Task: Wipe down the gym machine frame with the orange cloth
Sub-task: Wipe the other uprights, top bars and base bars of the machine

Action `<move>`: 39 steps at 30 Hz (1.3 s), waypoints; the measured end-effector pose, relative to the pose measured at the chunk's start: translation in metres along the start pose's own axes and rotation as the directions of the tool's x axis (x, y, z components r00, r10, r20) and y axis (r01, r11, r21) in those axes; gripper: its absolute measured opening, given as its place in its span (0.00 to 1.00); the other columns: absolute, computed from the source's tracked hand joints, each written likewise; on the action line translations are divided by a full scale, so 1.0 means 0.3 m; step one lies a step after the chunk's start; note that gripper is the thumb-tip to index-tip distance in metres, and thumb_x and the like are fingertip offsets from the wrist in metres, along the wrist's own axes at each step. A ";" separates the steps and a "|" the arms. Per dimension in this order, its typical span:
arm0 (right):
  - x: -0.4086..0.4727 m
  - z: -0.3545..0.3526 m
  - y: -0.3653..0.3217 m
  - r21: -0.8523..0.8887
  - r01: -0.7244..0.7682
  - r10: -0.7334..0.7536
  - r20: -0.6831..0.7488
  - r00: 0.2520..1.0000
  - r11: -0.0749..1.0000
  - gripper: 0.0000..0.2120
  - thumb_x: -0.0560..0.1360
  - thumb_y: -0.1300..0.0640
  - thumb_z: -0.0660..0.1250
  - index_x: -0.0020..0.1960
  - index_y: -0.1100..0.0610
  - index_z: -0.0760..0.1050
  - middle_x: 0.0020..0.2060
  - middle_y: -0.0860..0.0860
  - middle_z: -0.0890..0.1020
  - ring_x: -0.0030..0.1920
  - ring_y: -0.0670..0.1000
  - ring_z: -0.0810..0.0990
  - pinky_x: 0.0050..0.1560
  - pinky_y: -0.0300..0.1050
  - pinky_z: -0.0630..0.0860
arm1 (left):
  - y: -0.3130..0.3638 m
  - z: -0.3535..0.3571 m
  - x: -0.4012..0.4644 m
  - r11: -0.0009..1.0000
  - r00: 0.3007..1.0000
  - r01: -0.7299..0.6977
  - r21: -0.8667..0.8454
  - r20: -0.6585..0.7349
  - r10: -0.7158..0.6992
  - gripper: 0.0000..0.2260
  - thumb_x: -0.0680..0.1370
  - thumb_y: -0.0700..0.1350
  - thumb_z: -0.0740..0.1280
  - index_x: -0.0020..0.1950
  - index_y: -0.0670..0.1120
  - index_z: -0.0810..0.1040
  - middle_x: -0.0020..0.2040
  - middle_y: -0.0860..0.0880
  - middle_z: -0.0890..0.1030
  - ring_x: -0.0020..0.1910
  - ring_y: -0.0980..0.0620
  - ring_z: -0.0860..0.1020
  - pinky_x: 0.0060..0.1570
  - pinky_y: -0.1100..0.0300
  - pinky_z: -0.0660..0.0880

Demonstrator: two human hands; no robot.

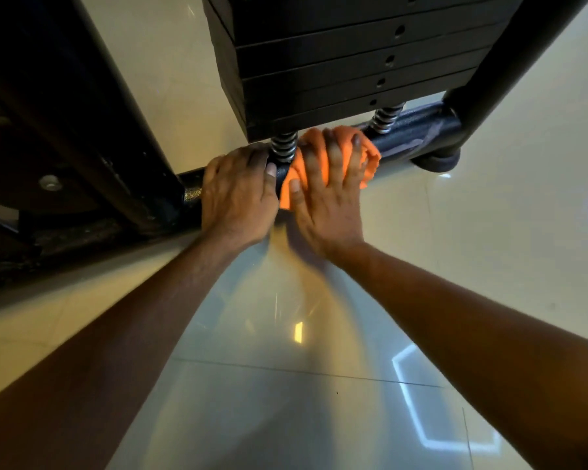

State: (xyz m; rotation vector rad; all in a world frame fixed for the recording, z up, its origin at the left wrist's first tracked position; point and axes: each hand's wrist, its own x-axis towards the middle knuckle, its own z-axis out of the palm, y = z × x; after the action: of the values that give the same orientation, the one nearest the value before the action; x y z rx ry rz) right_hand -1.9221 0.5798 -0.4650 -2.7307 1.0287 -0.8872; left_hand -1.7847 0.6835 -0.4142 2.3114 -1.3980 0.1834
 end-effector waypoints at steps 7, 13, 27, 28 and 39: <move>0.057 -0.081 0.221 -0.093 0.245 -0.234 0.116 0.965 0.965 0.31 0.90 0.42 0.54 0.89 0.52 0.55 0.88 0.55 0.56 0.88 0.62 0.47 0.84 0.70 0.49 | -0.013 -0.003 -0.014 0.996 0.998 -0.053 0.072 0.038 0.051 0.23 0.85 0.59 0.60 0.74 0.46 0.74 0.72 0.44 0.78 0.72 0.43 0.74 0.75 0.45 0.64; 0.024 -0.037 0.080 -0.045 0.112 -0.110 0.056 0.992 0.993 0.28 0.90 0.44 0.55 0.87 0.52 0.60 0.87 0.57 0.58 0.87 0.68 0.47 0.82 0.73 0.49 | -0.012 0.007 -0.032 0.988 0.997 -0.071 0.139 -0.034 0.076 0.26 0.86 0.63 0.58 0.74 0.45 0.74 0.73 0.44 0.78 0.73 0.43 0.73 0.74 0.44 0.64; 0.032 -0.096 0.170 -0.099 0.287 -0.264 0.196 0.944 0.953 0.30 0.90 0.41 0.53 0.89 0.48 0.52 0.88 0.54 0.54 0.87 0.64 0.41 0.85 0.70 0.45 | 0.030 0.081 -0.164 0.972 0.991 0.052 0.230 -0.133 -0.022 0.27 0.90 0.58 0.52 0.88 0.48 0.56 0.87 0.47 0.60 0.87 0.42 0.54 0.83 0.37 0.51; 0.048 -0.113 0.216 -0.121 0.294 -0.264 0.214 0.940 0.948 0.30 0.90 0.40 0.52 0.89 0.46 0.51 0.88 0.54 0.53 0.88 0.64 0.42 0.85 0.70 0.45 | 0.032 0.082 -0.165 0.972 0.990 0.055 0.228 -0.136 -0.024 0.28 0.90 0.58 0.52 0.88 0.49 0.56 0.87 0.47 0.59 0.87 0.42 0.53 0.84 0.37 0.50; 0.082 -0.157 0.181 -0.076 0.274 -0.248 0.246 0.937 0.959 0.30 0.90 0.39 0.53 0.88 0.48 0.56 0.87 0.56 0.59 0.87 0.65 0.50 0.85 0.68 0.47 | 0.045 0.083 -0.167 0.973 0.992 0.066 0.220 -0.121 -0.040 0.28 0.90 0.58 0.53 0.88 0.48 0.57 0.87 0.47 0.59 0.87 0.41 0.52 0.83 0.35 0.49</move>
State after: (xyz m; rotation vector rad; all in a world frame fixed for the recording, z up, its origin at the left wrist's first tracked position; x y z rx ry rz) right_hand -1.9647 0.5280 -0.4291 -3.0225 0.7007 -0.5280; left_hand -1.8231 0.7082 -0.4490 2.4716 -1.3152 0.4736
